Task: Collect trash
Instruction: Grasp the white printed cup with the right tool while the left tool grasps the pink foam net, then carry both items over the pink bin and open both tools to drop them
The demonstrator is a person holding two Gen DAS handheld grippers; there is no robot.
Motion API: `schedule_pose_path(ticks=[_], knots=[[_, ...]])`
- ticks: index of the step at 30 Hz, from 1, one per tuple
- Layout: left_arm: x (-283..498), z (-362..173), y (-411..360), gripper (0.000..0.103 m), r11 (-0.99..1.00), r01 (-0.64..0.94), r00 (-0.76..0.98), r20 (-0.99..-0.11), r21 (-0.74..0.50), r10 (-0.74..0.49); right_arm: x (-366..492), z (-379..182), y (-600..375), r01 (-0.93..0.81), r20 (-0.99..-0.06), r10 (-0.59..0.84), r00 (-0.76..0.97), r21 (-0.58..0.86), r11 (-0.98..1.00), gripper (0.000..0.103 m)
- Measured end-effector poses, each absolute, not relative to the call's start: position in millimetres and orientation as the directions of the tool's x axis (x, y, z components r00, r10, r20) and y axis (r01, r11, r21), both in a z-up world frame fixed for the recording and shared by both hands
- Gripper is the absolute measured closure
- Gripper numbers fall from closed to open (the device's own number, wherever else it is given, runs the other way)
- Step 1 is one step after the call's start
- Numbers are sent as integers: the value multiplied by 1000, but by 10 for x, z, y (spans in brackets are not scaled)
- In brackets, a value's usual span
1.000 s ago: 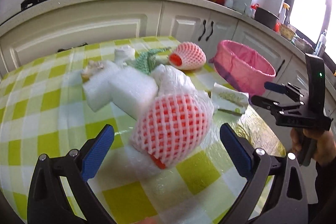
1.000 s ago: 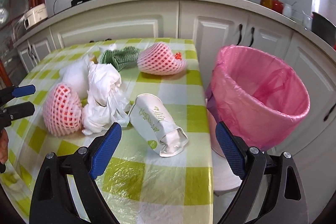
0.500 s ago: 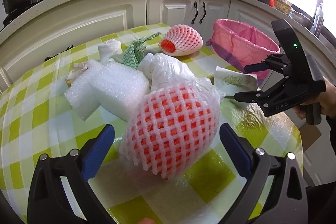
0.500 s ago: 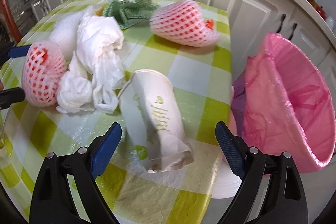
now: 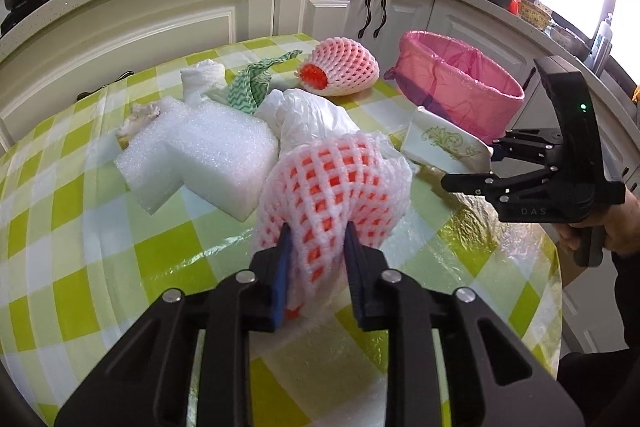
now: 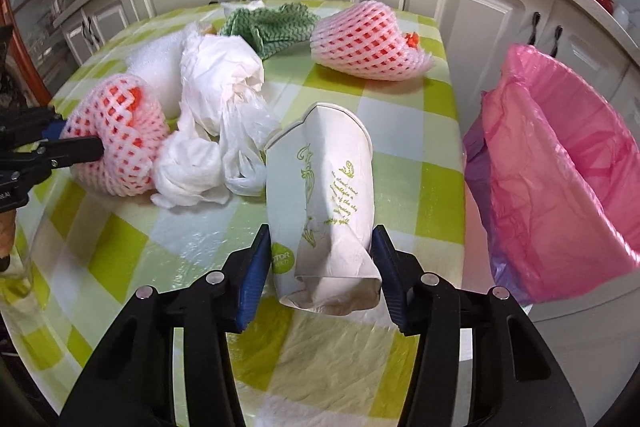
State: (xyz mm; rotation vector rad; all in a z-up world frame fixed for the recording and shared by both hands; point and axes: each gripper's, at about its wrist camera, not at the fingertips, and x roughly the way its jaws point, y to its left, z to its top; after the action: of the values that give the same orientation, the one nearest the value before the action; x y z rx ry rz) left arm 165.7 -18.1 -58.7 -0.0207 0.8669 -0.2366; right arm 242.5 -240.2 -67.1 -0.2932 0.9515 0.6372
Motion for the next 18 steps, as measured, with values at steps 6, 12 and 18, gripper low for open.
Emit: schedule_pose_path(ticks=[6,12,18], knots=[[1565,-507,-124,83,972,188,637,-735,-142,-231,2244,-415,-2579,-560,-767,416,489,90,824,54],[1466,-352,-70,83,971,178,666,-706,-161,-240,2100,-192,-2758,-490,-717,405,568,101,866,54],[1426,-70,-46,83,974,152,725,-651,-170,-226,2020,-13,-2975,-410,-674,375,637,117,905,54]])
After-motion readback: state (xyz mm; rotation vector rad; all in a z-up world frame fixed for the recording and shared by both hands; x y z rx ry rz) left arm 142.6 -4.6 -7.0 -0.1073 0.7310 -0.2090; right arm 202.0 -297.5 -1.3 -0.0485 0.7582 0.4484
